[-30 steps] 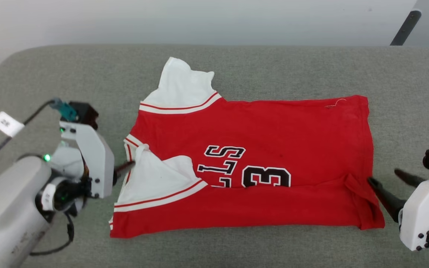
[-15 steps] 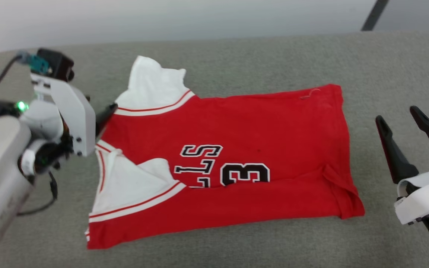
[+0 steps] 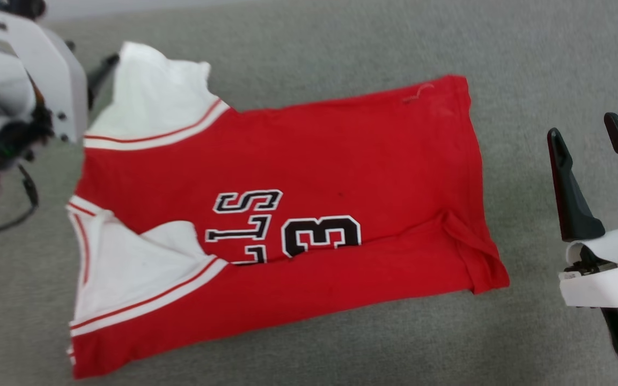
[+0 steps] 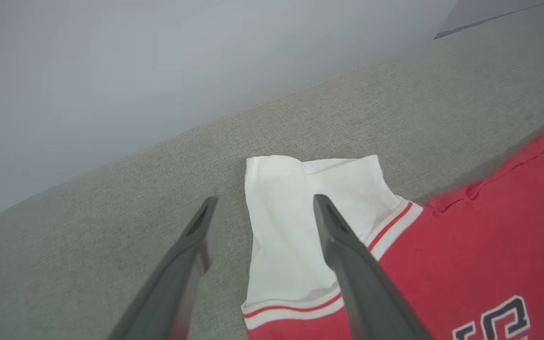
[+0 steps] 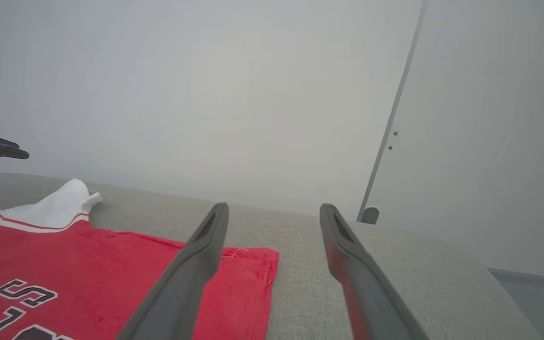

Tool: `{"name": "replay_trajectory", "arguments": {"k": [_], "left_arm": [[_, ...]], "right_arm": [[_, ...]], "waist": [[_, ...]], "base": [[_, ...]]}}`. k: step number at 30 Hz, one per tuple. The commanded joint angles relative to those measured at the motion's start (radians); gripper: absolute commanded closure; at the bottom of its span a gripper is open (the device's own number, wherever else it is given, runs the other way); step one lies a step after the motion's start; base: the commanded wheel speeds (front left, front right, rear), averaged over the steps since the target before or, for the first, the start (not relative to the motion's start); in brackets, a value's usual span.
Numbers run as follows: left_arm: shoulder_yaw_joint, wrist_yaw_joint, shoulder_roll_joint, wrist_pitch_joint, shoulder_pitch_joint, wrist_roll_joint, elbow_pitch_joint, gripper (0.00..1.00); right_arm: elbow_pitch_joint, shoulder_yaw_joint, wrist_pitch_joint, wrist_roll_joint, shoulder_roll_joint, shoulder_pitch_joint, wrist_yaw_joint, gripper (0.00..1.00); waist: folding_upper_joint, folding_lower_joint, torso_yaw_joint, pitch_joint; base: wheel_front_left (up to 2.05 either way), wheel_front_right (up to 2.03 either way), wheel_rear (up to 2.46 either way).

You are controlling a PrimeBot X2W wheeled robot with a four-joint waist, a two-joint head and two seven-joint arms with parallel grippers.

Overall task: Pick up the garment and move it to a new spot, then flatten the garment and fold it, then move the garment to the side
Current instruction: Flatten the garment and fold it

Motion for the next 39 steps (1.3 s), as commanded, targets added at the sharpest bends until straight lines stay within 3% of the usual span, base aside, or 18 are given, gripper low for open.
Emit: {"name": "replay_trajectory", "arguments": {"k": [1,15,21,22,23,24,25,31,39], "left_arm": [[-0.002,-0.009,0.006,0.011,-0.033,0.010,0.023,0.00],[-0.039,-0.042,0.029,0.136,-0.171,0.035,0.161,0.00],[-0.043,-0.040,0.010,0.181,-0.181,0.015,0.208,0.00],[-0.044,-0.035,0.004,0.195,-0.179,0.009,0.219,0.05],[-0.047,-0.036,-0.003,0.203,-0.180,0.006,0.228,0.35],[-0.047,-0.029,-0.008,0.213,-0.179,0.001,0.240,0.58],[-0.048,-0.026,-0.016,0.230,-0.174,-0.008,0.253,1.00],[-0.058,-0.011,-0.050,0.280,-0.184,-0.018,0.292,1.00],[-0.062,-0.022,-0.098,0.260,-0.209,-0.021,0.310,1.00]], "right_arm": [[-0.001,0.004,-0.015,-0.003,0.012,-0.013,-0.001,0.00],[0.027,0.024,-0.059,0.005,0.041,-0.044,-0.001,0.00],[0.038,0.026,-0.059,0.009,0.039,-0.053,-0.001,0.00],[0.039,0.026,-0.057,0.010,0.039,-0.057,-0.001,0.00],[0.039,0.029,-0.056,0.012,0.039,-0.062,-0.001,0.00],[0.040,0.033,-0.053,0.013,0.038,-0.064,-0.001,0.00],[0.042,0.037,-0.049,0.013,0.036,-0.065,-0.001,0.00],[0.038,0.062,0.016,0.047,0.016,-0.089,-0.001,0.00],[0.070,0.112,0.220,0.125,-0.064,-0.241,-0.001,0.00]], "waist": [[0.0000,0.0000,-0.061,0.087],[0.0000,0.0000,-0.115,0.210],[0.0000,0.0000,-0.114,0.230],[0.0000,0.0000,-0.112,0.232],[0.0000,0.0000,-0.111,0.233],[0.0000,0.0000,-0.110,0.235],[0.0000,0.0000,-0.110,0.236],[0.0000,0.0000,-0.099,0.233],[0.0000,0.0000,-0.076,0.223]], "base": [[0.00,0.00,0.00],[0.00,0.00,0.00],[0.00,0.00,0.00],[0.00,0.00,0.00],[0.00,0.00,0.00],[0.00,0.00,0.00],[0.00,0.00,0.00],[0.00,0.00,0.00],[0.00,0.00,0.00]]}}
